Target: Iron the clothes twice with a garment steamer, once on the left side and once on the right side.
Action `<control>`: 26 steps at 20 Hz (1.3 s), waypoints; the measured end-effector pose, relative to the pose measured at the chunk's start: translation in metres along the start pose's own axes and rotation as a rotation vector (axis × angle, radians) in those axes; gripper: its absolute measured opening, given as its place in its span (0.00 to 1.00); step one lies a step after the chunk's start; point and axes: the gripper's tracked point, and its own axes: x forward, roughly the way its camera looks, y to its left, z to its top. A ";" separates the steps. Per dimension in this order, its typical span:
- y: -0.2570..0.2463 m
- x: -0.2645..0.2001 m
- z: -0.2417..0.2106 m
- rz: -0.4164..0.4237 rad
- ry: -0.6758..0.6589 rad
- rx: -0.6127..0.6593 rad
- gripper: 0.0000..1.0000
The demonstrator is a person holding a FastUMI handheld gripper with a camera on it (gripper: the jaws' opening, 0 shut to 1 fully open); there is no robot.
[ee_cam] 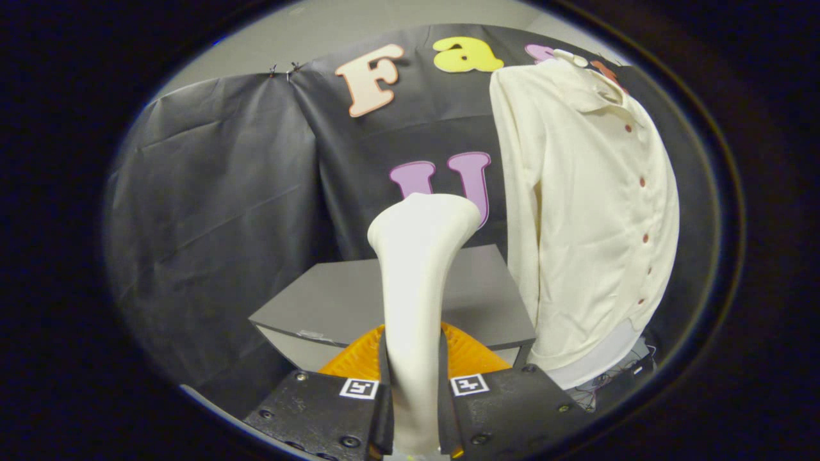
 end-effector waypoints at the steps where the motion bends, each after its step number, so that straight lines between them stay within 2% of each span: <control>1: -0.008 -0.006 0.015 0.001 -0.021 -0.005 0.27; 7: -0.094 -0.022 0.089 -0.079 -0.132 -0.028 0.27; 12: -0.149 -0.024 0.128 -0.112 -0.181 -0.073 0.27; 16: -0.187 -0.012 0.128 -0.124 -0.147 -0.010 0.27; 20: -0.198 -0.003 0.117 -0.091 -0.147 -0.054 0.27; 26: -0.207 0.009 0.088 -0.045 -0.126 -0.048 0.27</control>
